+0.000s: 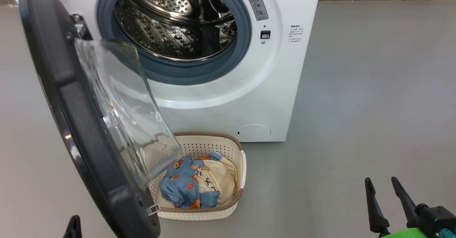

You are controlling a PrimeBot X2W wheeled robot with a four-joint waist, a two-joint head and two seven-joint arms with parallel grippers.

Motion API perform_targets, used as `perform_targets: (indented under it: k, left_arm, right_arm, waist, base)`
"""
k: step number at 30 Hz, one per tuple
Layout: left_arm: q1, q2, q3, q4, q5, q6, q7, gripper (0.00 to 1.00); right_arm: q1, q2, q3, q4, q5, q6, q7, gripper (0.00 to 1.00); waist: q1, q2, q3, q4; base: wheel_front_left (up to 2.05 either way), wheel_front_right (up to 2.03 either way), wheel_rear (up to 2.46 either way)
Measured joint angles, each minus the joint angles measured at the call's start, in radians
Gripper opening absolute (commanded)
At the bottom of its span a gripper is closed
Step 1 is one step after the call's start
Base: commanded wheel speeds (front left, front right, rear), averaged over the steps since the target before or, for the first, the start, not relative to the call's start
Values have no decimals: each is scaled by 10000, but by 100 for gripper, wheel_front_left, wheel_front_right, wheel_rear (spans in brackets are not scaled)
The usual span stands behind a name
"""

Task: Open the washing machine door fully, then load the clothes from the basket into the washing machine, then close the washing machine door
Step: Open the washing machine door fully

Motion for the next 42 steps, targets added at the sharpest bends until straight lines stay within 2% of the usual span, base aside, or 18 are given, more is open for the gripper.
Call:
perform_targets:
  k: [11, 16, 23, 27, 31, 36, 42]
  left_arm:
    - [-4, -29, 324, -222, -2, 0, 0, 0]
    - [-59, -111, 1198, -731, 56, 0, 0, 0]
    - [-632, -290, 2408, -2964, 483, 2, -2, 0]
    - [-937, -368, 2428, -4717, 543, 2, -12, 0]
    - [-929, -380, 1680, -6284, 627, 2, 15, 0]
    - [-918, -382, -502, -7822, 606, 2, 903, 0]
    - [-621, -372, -2947, -7775, 422, 2, 1983, 0]
  right_arm:
    - [0, 8, -13, -35, 0, 0, 0, 100]
    - [0, 8, -19, -61, 0, 0, 0, 100]
    - [5, 6, -84, -71, 0, 0, 0, 100]
    - [7, 4, -121, -71, 0, 0, 0, 100]
    - [12, 4, -121, -69, 0, 0, 0, 100]
    - [58, 6, -136, -63, 2, 0, 0, 100]
    - [61, 10, -123, -54, 2, 0, 0, 100]
  waist:
    - [1, 0, -7, 71]
    - [0, 0, -10, 115]
    - [1, -1, -51, 190]
    - [0, 0, -117, 236]
    - [1, 0, -185, 277]
    - [0, 0, -235, 436]
    - [0, 0, -226, 619]
  base:
    - [0, 0, 0]
    - [0, 0, 0]
    - [0, 0, 0]
    - [0, 0, 0]
    - [0, 0, 0]
    - [0, 0, 0]
    - [0, 0, 0]
